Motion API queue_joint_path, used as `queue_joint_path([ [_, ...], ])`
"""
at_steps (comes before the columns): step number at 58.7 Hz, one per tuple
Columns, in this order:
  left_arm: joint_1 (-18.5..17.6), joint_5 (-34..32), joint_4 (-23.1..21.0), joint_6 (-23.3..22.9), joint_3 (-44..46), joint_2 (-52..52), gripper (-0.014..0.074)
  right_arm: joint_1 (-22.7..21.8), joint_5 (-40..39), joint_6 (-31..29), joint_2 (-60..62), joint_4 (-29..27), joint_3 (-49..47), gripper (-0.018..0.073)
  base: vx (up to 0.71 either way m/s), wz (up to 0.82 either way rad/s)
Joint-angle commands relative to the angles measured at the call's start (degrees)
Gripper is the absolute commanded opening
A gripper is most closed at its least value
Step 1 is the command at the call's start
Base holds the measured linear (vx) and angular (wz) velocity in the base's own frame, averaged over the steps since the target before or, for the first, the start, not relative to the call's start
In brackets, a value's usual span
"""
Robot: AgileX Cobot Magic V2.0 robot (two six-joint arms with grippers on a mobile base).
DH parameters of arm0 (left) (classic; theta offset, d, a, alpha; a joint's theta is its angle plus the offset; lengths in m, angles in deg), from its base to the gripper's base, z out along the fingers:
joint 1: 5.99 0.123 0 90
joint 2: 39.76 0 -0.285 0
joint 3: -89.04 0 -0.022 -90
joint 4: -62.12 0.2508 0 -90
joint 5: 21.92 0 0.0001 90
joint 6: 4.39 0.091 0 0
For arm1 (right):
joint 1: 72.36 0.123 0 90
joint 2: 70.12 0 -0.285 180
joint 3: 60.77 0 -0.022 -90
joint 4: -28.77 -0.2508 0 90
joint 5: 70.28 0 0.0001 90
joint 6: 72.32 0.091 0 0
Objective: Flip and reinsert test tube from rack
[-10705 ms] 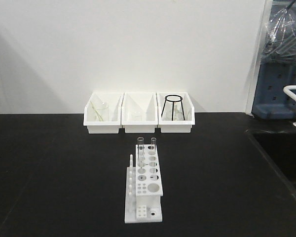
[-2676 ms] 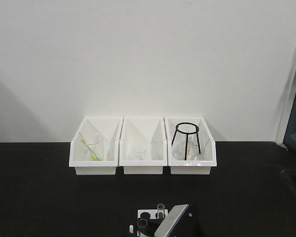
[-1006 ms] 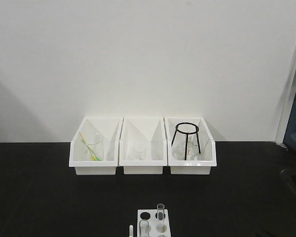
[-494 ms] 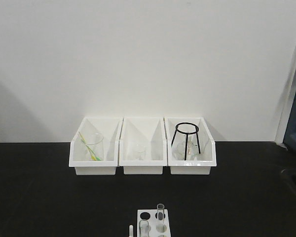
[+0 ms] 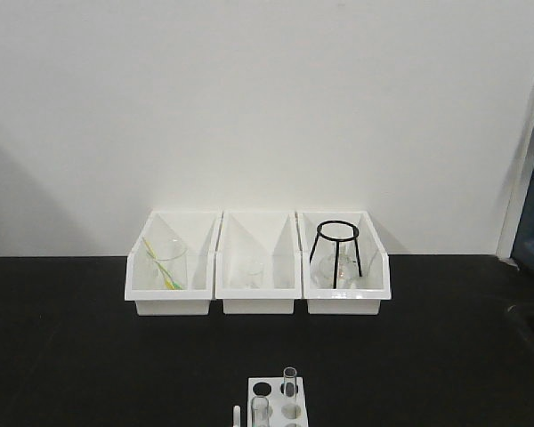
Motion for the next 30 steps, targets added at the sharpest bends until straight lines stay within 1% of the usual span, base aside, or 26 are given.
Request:
queue_joint_path([
  [1, 0.0, -4.4, -0.3, -0.5, 0.2, 0.5, -0.0006, -0.3, -4.3, -0.6, 0.9, 0.2, 0.1, -0.0013, 0.0, 0.0],
  [30, 0.0, -4.4, -0.3, -0.5, 0.2, 0.5, -0.0006, -0.3, -4.2, -0.5, 0.9, 0.2, 0.1, -0.0013, 0.0, 0.0],
])
